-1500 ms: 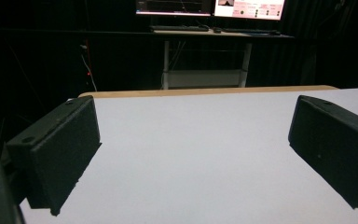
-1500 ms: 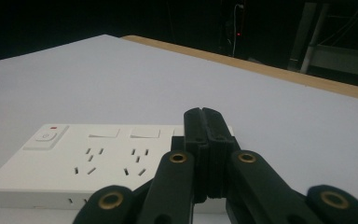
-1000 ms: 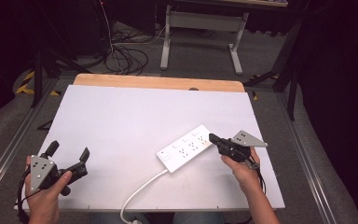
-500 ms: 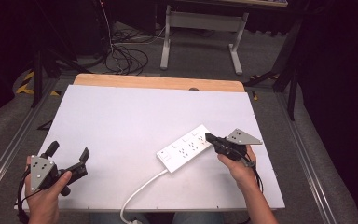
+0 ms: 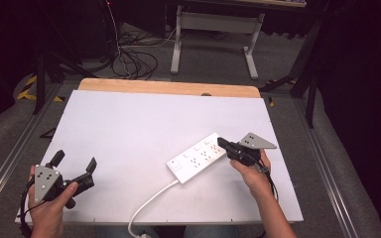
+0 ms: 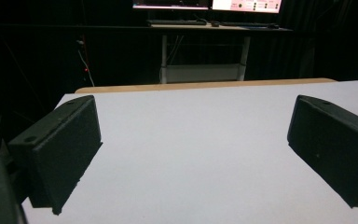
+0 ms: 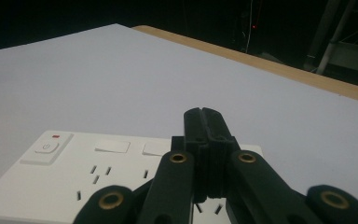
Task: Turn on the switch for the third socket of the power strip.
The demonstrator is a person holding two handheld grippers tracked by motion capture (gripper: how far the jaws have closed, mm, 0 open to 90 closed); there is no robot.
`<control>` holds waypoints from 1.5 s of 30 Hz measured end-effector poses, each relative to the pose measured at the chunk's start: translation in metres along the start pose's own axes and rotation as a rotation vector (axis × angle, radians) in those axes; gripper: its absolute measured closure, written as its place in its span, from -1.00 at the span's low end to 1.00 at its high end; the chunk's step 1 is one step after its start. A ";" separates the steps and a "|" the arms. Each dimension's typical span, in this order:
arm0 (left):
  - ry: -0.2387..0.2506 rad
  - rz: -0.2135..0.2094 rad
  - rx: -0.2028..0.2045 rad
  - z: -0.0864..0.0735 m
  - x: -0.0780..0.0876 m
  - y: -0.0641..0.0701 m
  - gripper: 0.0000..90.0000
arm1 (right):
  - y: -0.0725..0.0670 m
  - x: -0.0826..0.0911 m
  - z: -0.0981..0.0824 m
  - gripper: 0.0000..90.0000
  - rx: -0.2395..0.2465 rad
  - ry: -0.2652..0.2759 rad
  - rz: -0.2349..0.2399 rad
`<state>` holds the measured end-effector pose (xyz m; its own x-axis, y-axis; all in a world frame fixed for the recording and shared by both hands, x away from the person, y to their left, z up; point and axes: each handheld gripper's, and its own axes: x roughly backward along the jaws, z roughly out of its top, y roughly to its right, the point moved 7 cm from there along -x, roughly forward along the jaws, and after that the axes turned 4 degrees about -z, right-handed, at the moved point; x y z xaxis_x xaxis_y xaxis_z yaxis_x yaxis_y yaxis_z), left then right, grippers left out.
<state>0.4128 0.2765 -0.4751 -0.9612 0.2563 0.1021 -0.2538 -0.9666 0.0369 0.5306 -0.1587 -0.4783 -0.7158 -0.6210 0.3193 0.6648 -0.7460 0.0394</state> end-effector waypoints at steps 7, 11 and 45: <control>-0.004 0.001 -0.002 0.000 0.000 0.001 -0.93 | 0.001 -0.002 0.001 1.00 -0.006 -0.007 -0.002; -0.003 0.000 -0.008 0.000 0.000 0.001 -0.93 | 0.002 -0.008 0.002 1.00 -0.003 -0.023 -0.004; -0.011 -0.004 -0.004 -0.002 -0.001 0.001 -0.93 | -0.005 -0.032 0.005 1.00 0.013 -0.053 -0.004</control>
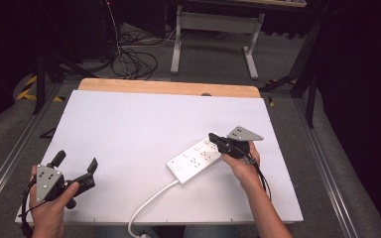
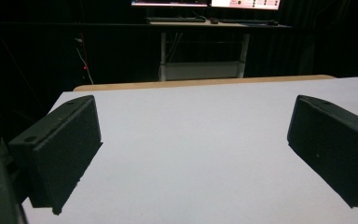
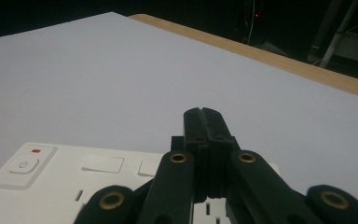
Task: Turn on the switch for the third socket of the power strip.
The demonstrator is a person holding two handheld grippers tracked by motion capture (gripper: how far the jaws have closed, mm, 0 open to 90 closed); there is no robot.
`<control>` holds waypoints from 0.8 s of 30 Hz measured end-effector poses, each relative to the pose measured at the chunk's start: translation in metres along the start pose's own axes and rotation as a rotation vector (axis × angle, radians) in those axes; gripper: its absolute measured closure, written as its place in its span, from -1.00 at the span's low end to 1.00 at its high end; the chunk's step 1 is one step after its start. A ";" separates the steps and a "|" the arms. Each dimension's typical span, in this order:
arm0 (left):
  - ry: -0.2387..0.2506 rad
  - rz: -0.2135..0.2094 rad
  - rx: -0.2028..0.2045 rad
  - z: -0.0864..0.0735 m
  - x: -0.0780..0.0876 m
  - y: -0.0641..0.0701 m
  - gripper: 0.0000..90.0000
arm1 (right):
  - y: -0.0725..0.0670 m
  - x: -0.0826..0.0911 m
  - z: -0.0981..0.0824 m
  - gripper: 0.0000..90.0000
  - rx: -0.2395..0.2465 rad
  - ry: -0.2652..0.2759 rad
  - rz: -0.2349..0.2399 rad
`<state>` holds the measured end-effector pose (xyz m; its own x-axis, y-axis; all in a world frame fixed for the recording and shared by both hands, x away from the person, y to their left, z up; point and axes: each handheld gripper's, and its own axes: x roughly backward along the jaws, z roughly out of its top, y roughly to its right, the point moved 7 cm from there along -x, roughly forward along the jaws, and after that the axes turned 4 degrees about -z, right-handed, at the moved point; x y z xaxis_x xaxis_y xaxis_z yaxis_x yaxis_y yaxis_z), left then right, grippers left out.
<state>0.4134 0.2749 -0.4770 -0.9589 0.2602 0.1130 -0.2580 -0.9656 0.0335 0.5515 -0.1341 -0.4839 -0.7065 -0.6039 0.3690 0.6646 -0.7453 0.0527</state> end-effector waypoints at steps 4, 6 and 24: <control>-0.001 0.000 -0.002 0.000 0.000 0.000 -0.93 | -0.001 -0.002 0.000 1.00 0.000 -0.001 0.003; -0.001 0.000 -0.003 0.000 0.000 0.000 -0.93 | -0.001 -0.003 0.001 1.00 0.000 -0.003 0.001; -0.006 -0.004 -0.003 -0.001 -0.001 0.001 -0.92 | 0.000 -0.014 -0.003 1.00 0.011 -0.035 -0.008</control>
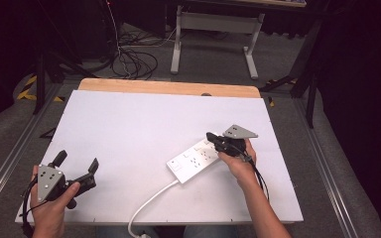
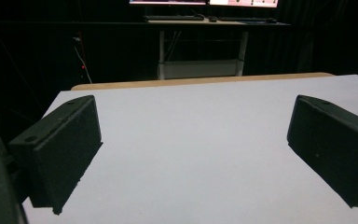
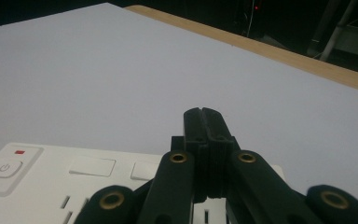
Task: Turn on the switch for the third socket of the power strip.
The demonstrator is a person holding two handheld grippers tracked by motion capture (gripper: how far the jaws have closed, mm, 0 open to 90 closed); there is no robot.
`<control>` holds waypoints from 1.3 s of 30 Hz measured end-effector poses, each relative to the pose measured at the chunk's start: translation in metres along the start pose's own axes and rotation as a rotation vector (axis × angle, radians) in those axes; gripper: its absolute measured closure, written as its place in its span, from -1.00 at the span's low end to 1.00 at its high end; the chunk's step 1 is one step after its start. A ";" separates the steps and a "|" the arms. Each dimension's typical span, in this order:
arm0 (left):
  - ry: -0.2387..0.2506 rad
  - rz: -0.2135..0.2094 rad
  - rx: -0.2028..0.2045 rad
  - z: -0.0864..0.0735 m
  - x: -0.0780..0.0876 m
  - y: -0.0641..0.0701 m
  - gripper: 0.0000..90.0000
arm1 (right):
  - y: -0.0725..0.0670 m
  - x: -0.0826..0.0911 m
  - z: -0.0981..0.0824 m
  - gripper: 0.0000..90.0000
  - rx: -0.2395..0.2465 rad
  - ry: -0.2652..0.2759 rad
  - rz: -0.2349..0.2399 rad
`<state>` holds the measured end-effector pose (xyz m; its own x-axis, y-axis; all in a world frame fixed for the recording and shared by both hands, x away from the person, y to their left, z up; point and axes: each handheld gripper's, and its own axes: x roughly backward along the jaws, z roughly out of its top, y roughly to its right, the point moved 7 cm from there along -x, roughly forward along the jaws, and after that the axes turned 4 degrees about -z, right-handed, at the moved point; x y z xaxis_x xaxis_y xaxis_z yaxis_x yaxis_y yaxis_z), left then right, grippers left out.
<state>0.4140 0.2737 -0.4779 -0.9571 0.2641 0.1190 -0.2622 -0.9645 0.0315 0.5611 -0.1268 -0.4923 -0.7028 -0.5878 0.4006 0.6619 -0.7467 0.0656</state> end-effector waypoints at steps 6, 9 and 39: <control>-0.003 -0.005 -0.001 0.000 0.000 0.001 -0.92 | 0.002 -0.006 -0.006 1.00 0.009 -0.029 -0.009; -0.004 -0.006 -0.006 0.000 0.000 0.001 -0.91 | 0.001 -0.011 -0.009 1.00 0.020 -0.049 -0.012; -0.001 -0.004 0.000 0.001 0.000 0.000 -0.91 | -0.002 -0.020 -0.022 1.00 0.054 -0.083 -0.017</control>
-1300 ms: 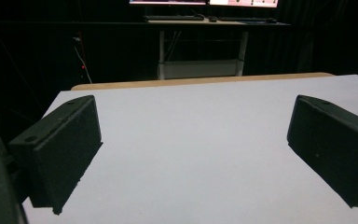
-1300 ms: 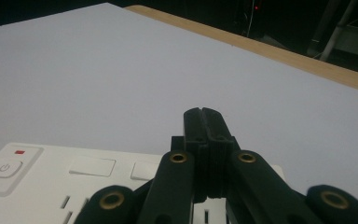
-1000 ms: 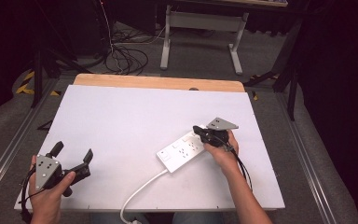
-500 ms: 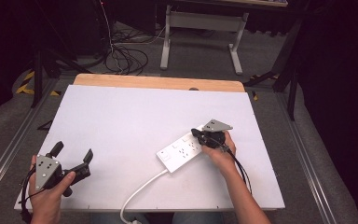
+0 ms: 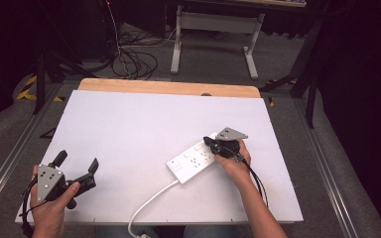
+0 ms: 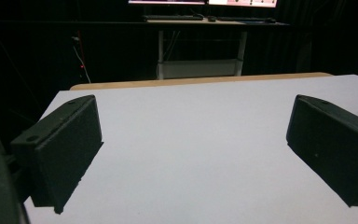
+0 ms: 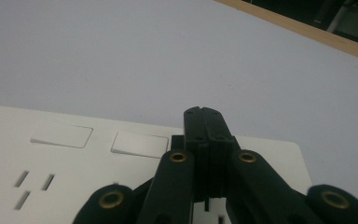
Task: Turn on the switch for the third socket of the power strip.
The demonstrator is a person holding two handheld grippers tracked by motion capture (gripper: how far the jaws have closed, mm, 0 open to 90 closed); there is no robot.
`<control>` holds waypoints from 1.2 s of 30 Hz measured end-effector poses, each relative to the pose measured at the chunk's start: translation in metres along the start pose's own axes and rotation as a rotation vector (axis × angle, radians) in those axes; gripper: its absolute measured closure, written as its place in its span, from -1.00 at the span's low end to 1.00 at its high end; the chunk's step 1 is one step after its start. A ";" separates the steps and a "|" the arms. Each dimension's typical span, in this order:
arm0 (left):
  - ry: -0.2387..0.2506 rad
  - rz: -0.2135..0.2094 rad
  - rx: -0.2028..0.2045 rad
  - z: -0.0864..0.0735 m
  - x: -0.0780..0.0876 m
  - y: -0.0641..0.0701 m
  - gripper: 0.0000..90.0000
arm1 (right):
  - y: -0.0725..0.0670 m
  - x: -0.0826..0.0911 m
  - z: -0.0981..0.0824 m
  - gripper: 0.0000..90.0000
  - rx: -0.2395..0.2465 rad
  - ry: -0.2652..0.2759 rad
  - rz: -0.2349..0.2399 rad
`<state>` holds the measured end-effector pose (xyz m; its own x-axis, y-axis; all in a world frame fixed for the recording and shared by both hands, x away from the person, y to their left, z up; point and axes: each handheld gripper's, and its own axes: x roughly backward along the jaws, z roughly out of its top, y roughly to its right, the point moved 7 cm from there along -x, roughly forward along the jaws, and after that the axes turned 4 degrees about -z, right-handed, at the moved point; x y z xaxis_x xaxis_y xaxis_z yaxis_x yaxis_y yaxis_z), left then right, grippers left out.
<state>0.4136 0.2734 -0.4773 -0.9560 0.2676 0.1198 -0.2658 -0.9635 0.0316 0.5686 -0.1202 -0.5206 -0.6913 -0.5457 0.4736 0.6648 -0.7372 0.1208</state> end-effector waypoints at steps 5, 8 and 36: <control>0.003 0.002 -0.001 0.001 0.000 0.000 -0.91 | 0.000 -0.002 -0.003 1.00 0.006 0.003 -0.011; 0.003 0.001 0.001 0.000 0.000 0.000 -0.91 | 0.000 -0.002 -0.003 1.00 -0.008 0.009 -0.003; 0.002 -0.006 0.001 0.000 0.000 0.002 -0.92 | 0.000 -0.001 -0.003 1.00 -0.004 0.007 -0.018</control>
<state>0.4132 0.2716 -0.4770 -0.9547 0.2732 0.1181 -0.2711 -0.9620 0.0334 0.5678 -0.1209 -0.5238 -0.7050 -0.5350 0.4655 0.6511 -0.7485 0.1257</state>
